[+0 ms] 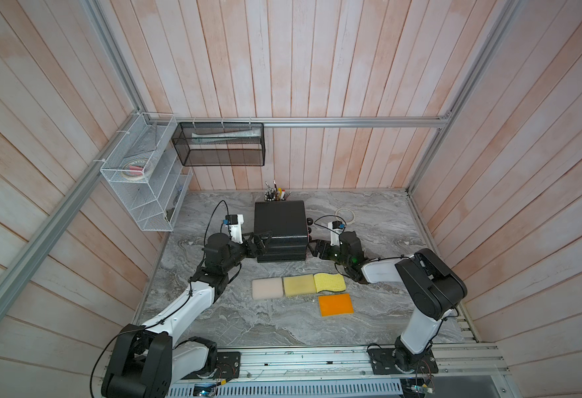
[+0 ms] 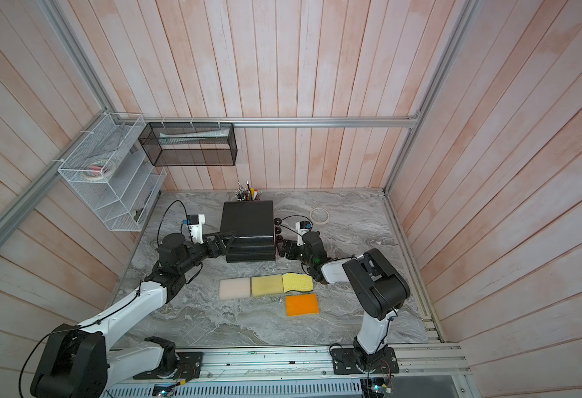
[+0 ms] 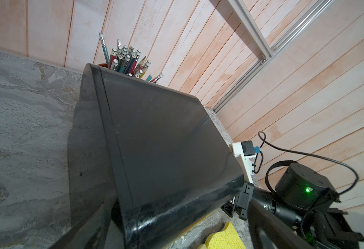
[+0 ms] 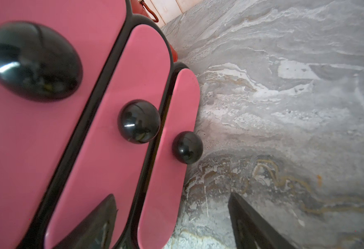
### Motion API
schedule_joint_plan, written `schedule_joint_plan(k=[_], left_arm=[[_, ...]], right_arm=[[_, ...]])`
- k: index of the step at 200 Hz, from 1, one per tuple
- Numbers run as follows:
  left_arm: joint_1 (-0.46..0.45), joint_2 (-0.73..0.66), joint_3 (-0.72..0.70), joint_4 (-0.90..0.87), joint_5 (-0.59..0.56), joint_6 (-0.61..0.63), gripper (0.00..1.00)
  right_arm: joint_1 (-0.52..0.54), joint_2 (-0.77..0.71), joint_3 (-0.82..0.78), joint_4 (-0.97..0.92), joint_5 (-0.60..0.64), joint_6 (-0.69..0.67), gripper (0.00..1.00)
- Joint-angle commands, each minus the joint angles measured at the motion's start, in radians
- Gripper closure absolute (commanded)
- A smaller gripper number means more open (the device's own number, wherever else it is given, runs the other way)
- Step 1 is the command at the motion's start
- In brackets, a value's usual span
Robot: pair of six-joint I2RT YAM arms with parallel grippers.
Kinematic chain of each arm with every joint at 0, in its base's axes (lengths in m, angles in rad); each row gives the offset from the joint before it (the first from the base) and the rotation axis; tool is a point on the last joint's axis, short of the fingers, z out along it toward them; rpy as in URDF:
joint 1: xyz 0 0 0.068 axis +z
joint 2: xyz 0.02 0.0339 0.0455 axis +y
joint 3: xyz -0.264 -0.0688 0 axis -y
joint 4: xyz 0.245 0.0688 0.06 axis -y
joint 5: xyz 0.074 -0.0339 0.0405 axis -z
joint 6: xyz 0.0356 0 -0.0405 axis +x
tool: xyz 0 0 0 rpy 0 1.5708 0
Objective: Take the sponge out of the drawer
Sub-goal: Close the drawer of the storage box, then open the drawer in the storage box.
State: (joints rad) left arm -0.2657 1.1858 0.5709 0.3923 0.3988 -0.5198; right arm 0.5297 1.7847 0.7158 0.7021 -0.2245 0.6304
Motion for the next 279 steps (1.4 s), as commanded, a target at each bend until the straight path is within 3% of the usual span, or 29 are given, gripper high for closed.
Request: schedule_joint_plan(k=[1,29,50,74,132,279], left_arm=[[-0.012,-0.003,-0.017,0.006,0.05,0.009,0.0],[-0.012,-0.018,-0.02,-0.004,0.037,0.013,0.0],[-0.012,-0.027,-0.02,-0.006,0.031,0.015,0.0],[-0.012,-0.023,-0.022,0.003,0.039,0.011,0.0],[-0.012,-0.019,-0.025,0.016,0.056,0.007,0.0],[-0.011,-0.011,-0.021,0.018,0.066,0.009,0.0]], right_arm=[[0.003,-0.042,-0.021,-0.008,0.017,-0.023,0.17],[-0.043,-0.075,-0.077,0.027,0.013,0.005,0.17],[-0.109,-0.063,-0.128,0.129,-0.067,0.078,0.18],[-0.159,0.013,-0.114,0.221,-0.175,0.14,0.21],[-0.166,0.226,0.0,0.41,-0.339,0.27,0.29],[-0.12,0.398,0.191,0.341,-0.39,0.348,0.44]])
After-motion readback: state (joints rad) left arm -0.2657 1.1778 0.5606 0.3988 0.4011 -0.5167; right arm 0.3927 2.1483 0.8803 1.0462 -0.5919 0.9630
